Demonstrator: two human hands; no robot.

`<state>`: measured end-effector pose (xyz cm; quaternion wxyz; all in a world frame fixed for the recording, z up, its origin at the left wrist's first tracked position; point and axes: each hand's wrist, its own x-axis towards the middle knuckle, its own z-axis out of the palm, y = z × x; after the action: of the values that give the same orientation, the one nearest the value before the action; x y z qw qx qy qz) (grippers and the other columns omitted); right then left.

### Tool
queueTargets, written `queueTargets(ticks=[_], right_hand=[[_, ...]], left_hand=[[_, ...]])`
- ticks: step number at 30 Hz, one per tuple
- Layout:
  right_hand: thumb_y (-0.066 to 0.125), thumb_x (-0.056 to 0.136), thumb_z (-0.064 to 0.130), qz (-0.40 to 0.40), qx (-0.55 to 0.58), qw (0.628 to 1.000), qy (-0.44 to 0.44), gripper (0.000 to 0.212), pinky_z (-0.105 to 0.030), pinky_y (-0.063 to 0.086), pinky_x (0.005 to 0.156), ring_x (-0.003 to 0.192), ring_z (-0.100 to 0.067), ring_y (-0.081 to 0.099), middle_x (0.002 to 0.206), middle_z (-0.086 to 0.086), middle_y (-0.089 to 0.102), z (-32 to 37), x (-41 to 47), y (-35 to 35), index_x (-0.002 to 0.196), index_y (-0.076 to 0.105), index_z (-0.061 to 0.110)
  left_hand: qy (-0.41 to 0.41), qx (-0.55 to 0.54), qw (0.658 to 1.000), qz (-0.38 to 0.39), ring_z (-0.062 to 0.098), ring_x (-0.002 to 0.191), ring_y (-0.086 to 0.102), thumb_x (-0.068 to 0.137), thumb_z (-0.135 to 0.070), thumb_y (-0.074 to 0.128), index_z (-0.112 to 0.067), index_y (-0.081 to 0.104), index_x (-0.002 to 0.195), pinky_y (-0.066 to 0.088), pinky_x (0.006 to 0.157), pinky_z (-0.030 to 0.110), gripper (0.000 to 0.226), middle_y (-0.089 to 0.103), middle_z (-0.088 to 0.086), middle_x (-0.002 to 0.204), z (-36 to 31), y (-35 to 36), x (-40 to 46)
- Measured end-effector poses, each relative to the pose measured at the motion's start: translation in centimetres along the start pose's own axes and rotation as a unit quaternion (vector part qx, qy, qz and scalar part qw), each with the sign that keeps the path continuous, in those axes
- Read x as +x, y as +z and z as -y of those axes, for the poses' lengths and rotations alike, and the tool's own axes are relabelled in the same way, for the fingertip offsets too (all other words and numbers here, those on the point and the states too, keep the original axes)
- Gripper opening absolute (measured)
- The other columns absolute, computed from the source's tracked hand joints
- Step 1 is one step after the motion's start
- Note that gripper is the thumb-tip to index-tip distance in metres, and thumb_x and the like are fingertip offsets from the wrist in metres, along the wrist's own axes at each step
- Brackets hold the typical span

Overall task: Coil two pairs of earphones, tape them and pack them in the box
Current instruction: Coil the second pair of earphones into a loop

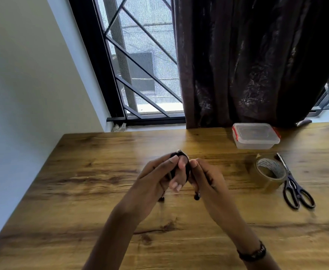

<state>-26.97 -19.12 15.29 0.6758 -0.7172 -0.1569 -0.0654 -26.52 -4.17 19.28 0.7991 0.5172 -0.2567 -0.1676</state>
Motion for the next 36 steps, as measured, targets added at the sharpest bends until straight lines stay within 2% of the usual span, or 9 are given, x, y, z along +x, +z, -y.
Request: queueTargets(ticks=[3,9,17,21,24,27,30,33,36], right_hand=[[0.038,0.104,0.033,-0.014,0.029,0.999,0.026,0.034,-0.016,0.031,0.050,0.052,-0.003,0.037,0.060,0.008,0.043,-0.3,-0.8,0.7,0.077,0.056,0.023],[0.039,0.098,0.043,-0.019,0.018,0.999,0.033,0.036,-0.035,0.030,0.047,0.053,-0.015,0.039,0.062,0.002,0.048,-0.2,-1.7,1.1,0.085,0.059,0.017],[0.047,0.092,0.030,-0.073,0.070,0.993,0.068,0.026,-0.033,0.039,0.049,0.053,-0.017,0.057,0.067,-0.004,0.064,1.1,-2.1,2.7,0.087,0.065,0.012],[0.050,0.088,0.030,-0.064,0.127,0.985,0.098,0.025,-0.027,0.047,0.054,0.059,-0.018,0.062,0.066,-0.004,0.067,2.0,-2.4,3.6,0.085,0.067,0.012],[0.052,0.086,0.029,-0.052,0.152,0.980,0.115,0.025,-0.021,0.051,0.058,0.064,-0.016,0.065,0.066,-0.003,0.068,2.5,-2.4,3.5,0.083,0.068,0.011],[0.056,0.090,0.031,-0.015,0.041,0.994,0.102,0.019,-0.036,0.049,0.058,0.064,-0.024,0.063,0.070,-0.004,0.067,3.2,-2.7,2.8,0.081,0.068,0.020],[0.059,0.096,0.022,-0.014,-0.166,0.986,0.031,0.017,-0.019,0.051,0.059,0.067,-0.009,0.063,0.073,0.007,0.066,3.6,-2.9,2.1,0.082,0.066,0.028],[0.060,0.092,0.021,-0.062,-0.375,0.919,-0.102,0.014,-0.009,0.047,0.057,0.063,-0.001,0.056,0.082,0.010,0.061,3.6,-2.7,1.5,0.099,0.071,0.015],[0.067,0.087,0.015,-0.088,-0.450,0.875,-0.155,0.019,-0.007,0.045,0.057,0.065,-0.004,0.059,0.087,0.001,0.065,3.9,-2.5,1.1,0.104,0.072,0.009]], left_hand=[[-0.012,-0.007,0.999,-0.037,0.008,0.055,0.041,0.099,-0.021,0.033,-0.018,0.059,0.081,0.040,0.058,0.019,0.032,0.040,-0.007,0.057,0.2,-0.2,0.2],[-0.004,0.009,0.997,-0.071,0.008,0.054,0.037,0.101,-0.019,0.029,-0.017,0.055,0.079,0.039,0.058,0.016,0.034,0.036,-0.008,0.056,0.3,-0.2,0.4],[0.034,-0.045,0.991,-0.121,0.007,0.055,0.041,0.099,-0.022,0.033,-0.016,0.053,0.080,0.036,0.059,0.024,0.028,0.038,-0.007,0.056,0.7,0.3,0.7],[0.028,-0.040,0.988,-0.147,0.005,0.048,0.035,0.101,-0.027,0.034,-0.019,0.051,0.080,0.020,0.040,0.029,0.028,0.036,-0.006,0.059,0.8,0.8,0.7],[0.043,-0.041,0.987,-0.152,0.005,0.048,0.033,0.100,-0.027,0.034,-0.019,0.052,0.080,0.019,0.040,0.026,0.028,0.037,-0.006,0.059,0.8,0.9,0.6],[0.083,0.022,0.983,-0.162,0.008,0.056,0.043,0.098,-0.023,0.033,-0.017,0.053,0.081,0.032,0.048,0.022,0.027,0.045,-0.006,0.061,1.1,0.8,0.7],[0.114,0.094,0.977,-0.155,0.013,0.070,0.054,0.100,-0.016,0.029,-0.008,0.052,0.089,0.045,0.068,0.021,0.027,0.057,-0.001,0.070,1.4,0.8,0.8],[0.121,0.137,0.970,-0.163,0.015,0.081,0.061,0.100,-0.013,0.028,-0.008,0.054,0.096,0.048,0.079,0.023,0.027,0.065,0.001,0.080,1.5,1.0,0.9],[0.123,0.156,0.964,-0.178,0.016,0.087,0.063,0.100,-0.015,0.030,-0.013,0.058,0.096,0.047,0.080,0.023,0.028,0.068,0.002,0.087,1.5,1.2,1.0]])
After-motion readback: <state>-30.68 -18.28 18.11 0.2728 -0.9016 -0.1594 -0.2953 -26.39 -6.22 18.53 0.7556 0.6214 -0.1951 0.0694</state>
